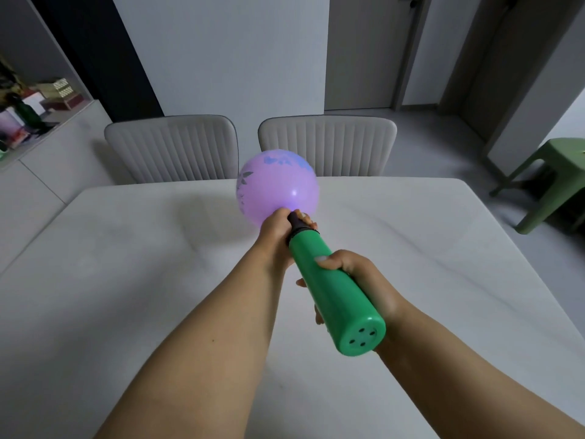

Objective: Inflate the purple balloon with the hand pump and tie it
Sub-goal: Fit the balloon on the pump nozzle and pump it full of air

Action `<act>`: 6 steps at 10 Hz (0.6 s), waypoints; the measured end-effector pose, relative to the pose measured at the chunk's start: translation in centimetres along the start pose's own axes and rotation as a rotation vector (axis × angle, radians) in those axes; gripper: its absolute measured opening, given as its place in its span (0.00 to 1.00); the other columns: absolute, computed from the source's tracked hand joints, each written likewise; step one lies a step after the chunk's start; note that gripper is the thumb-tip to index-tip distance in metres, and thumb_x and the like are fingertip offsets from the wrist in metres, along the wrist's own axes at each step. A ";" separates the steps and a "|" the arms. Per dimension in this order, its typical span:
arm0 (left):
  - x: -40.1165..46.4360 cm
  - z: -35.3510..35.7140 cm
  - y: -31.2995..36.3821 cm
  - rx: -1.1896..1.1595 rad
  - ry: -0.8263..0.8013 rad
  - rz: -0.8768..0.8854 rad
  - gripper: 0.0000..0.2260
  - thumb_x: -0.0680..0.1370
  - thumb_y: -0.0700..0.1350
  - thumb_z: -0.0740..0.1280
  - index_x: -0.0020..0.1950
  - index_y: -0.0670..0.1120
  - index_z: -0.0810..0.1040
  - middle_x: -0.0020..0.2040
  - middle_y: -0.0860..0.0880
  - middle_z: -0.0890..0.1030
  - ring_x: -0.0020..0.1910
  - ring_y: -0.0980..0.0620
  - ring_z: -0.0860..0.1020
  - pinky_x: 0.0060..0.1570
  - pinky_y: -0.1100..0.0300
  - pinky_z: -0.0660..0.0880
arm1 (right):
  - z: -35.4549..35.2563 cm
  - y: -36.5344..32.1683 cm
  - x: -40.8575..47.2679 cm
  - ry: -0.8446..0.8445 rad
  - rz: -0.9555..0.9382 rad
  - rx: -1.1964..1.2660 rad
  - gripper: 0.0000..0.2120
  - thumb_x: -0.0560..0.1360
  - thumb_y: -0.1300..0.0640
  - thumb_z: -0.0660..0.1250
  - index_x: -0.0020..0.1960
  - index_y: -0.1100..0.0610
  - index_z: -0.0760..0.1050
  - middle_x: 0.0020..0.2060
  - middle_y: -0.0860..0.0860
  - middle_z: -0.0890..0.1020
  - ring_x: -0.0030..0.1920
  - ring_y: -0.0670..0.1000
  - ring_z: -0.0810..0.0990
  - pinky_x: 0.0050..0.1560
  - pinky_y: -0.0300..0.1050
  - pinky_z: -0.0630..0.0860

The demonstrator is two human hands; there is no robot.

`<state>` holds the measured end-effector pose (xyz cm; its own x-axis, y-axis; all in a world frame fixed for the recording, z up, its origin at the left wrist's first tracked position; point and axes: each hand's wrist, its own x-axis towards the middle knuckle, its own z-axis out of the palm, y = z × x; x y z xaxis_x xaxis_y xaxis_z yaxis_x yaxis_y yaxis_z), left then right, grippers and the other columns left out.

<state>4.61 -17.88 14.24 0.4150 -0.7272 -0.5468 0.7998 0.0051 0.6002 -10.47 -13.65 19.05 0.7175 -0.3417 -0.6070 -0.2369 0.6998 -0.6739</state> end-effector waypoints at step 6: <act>0.4 0.5 2.1 -0.059 0.007 0.020 0.14 0.78 0.37 0.48 0.34 0.44 0.64 0.22 0.50 0.68 0.25 0.54 0.65 0.25 0.70 0.68 | 0.1 -1.4 -1.4 -0.168 0.024 -0.273 0.21 0.71 0.57 0.67 0.62 0.65 0.71 0.27 0.56 0.85 0.29 0.51 0.84 0.20 0.36 0.75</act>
<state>6.28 -18.53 15.57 0.4337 -0.7218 -0.5393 0.8155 0.0599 0.5756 -11.11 -14.04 20.87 0.8022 -0.2033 -0.5614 -0.4055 0.5045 -0.7622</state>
